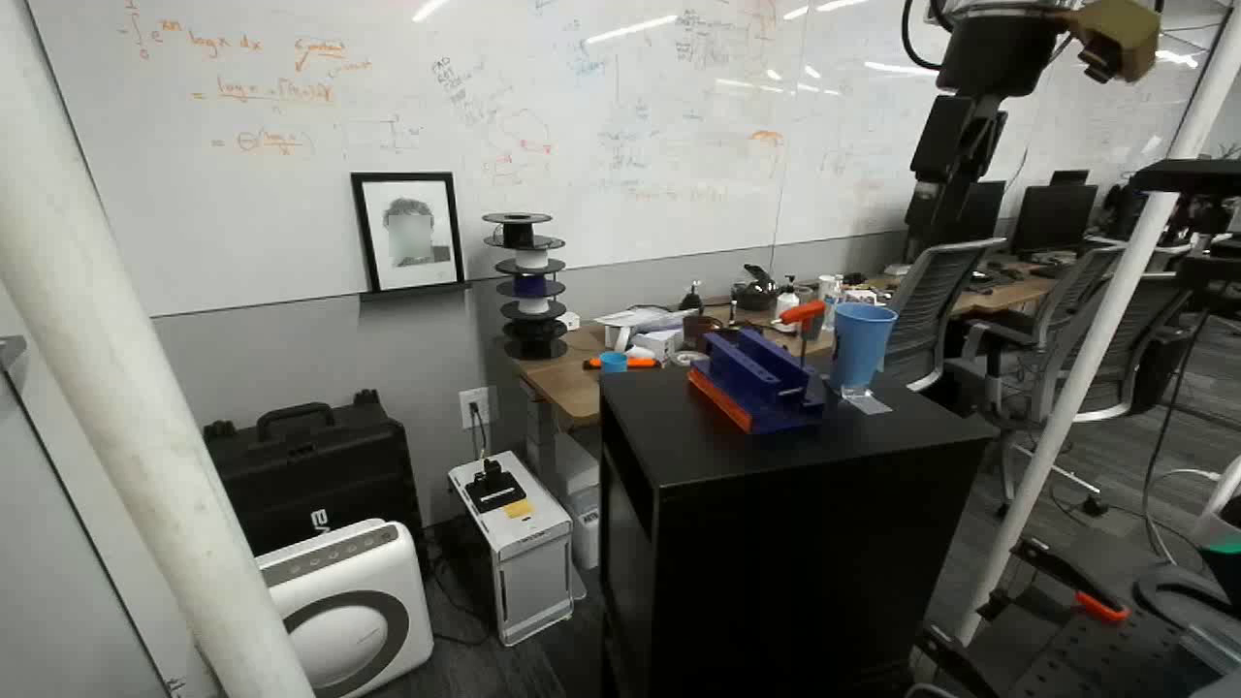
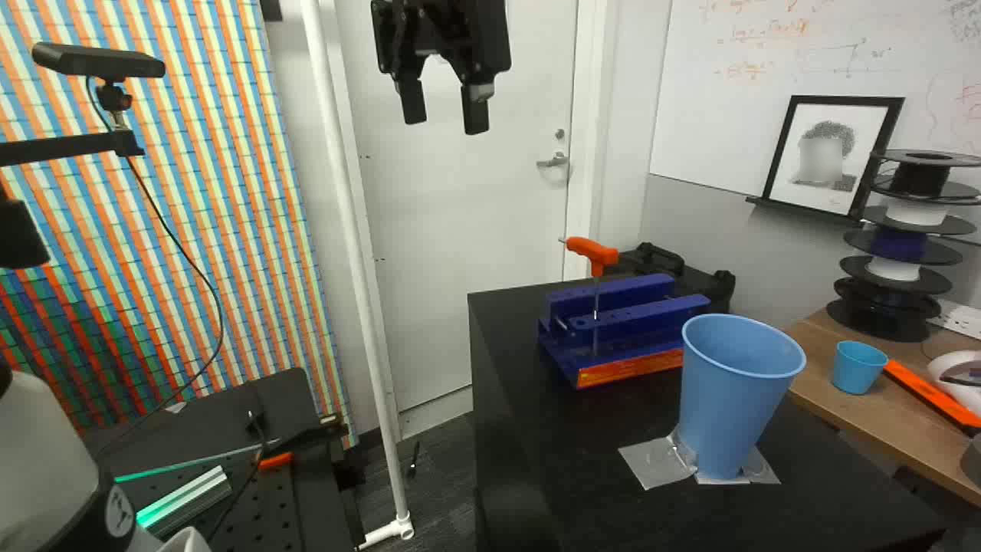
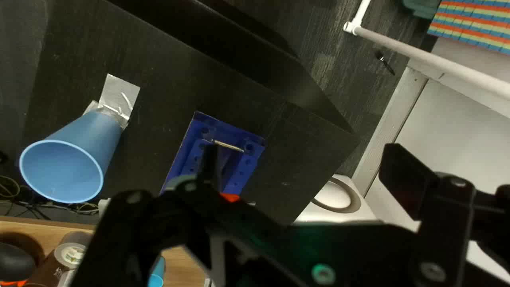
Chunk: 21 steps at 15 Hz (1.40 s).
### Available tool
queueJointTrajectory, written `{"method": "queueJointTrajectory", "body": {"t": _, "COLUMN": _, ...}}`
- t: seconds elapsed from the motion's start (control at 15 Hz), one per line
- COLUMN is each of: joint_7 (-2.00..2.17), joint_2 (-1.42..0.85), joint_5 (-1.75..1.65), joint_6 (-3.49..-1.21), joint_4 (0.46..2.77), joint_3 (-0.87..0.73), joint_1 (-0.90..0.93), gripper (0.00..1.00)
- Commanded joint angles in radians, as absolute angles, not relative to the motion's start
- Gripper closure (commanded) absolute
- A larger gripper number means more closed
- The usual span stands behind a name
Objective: Pick up the orange object tool and put it in the cup
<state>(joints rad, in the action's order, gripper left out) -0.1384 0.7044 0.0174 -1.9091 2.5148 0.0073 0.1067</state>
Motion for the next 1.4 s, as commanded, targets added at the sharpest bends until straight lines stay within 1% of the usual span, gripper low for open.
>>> {"method": "queueJointTrajectory", "body": {"t": 0.0, "joint_7": -0.140, "joint_2": 0.704, "joint_5": 0.020, "joint_6": -1.907, "joint_4": 2.508, "joint_3": 0.010, "joint_1": 0.103, "gripper": 0.00}}
{"method": "queueJointTrajectory", "body": {"t": 0.4, "joint_7": -0.140, "joint_2": 0.709, "joint_5": 0.020, "joint_6": -1.907, "joint_4": 2.495, "joint_3": 0.010, "joint_1": 0.103, "gripper": 0.00}}
{"method": "queueJointTrajectory", "body": {"t": 0.53, "joint_7": -0.012, "joint_2": 0.688, "joint_5": 0.021, "joint_6": -2.024, "joint_4": 2.490, "joint_3": 0.054, "joint_1": 0.072, "gripper": 0.00}}
{"method": "queueJointTrajectory", "body": {"t": 0.67, "joint_7": 0.083, "joint_2": 0.613, "joint_5": 0.036, "joint_6": -2.139, "joint_4": 2.456, "joint_3": 0.085, "joint_1": 0.064, "gripper": 0.00}}
{"method": "queueJointTrajectory", "body": {"t": 1.0, "joint_7": 0.427, "joint_2": 0.367, "joint_5": -0.016, "joint_6": -2.512, "joint_4": 2.425, "joint_3": 0.222, "joint_1": -0.007, "gripper": 0.00}}
{"method": "queueJointTrajectory", "body": {"t": 1.2, "joint_7": 0.647, "joint_2": 0.269, "joint_5": -0.157, "joint_6": -2.630, "joint_4": 2.425, "joint_3": 0.314, "joint_1": -0.083, "gripper": 0.00}}
{"method": "queueJointTrajectory", "body": {"t": 1.33, "joint_7": 0.779, "joint_2": 0.249, "joint_5": -0.251, "joint_6": -2.622, "joint_4": 2.429, "joint_3": 0.332, "joint_1": -0.110, "gripper": 0.00}}
